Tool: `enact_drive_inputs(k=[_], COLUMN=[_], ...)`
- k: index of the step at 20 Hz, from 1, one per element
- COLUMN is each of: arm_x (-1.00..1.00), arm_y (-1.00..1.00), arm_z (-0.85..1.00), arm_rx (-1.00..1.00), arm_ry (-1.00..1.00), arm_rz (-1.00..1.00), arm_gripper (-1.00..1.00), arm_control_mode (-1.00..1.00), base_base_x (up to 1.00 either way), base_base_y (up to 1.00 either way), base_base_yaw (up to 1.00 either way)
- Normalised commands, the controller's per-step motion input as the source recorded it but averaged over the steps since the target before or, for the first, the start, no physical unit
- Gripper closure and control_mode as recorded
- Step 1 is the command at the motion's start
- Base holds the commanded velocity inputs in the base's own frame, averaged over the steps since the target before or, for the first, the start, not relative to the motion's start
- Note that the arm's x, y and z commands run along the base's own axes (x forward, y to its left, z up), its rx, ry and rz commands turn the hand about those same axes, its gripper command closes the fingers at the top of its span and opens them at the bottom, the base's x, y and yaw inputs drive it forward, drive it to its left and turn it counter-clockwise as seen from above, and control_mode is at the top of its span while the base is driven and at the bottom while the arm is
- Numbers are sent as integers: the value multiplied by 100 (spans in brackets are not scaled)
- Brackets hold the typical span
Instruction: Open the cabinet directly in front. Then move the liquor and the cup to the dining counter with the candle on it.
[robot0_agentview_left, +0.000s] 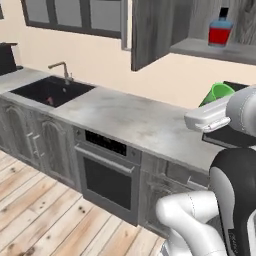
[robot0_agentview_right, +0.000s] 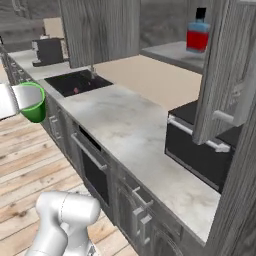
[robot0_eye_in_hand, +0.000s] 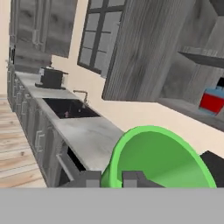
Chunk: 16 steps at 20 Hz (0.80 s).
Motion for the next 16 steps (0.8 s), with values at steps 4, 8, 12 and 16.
enact_drive_inputs(k=[4, 8, 12, 16], arm_x=[0, 0, 0, 0], arm_y=[0, 0, 0, 0], arm_z=[0, 0, 0, 0], arm_rx=[0, 0, 0, 0], arm_ry=[0, 0, 0, 0], arm_rz=[0, 0, 0, 0], arm_gripper=[100, 100, 100, 100], arm_control_mode=[100, 100, 100, 100], base_base_x=[0, 0, -1, -3], base_base_y=[0, 0, 0, 0], base_base_yaw=[63, 62, 58, 57])
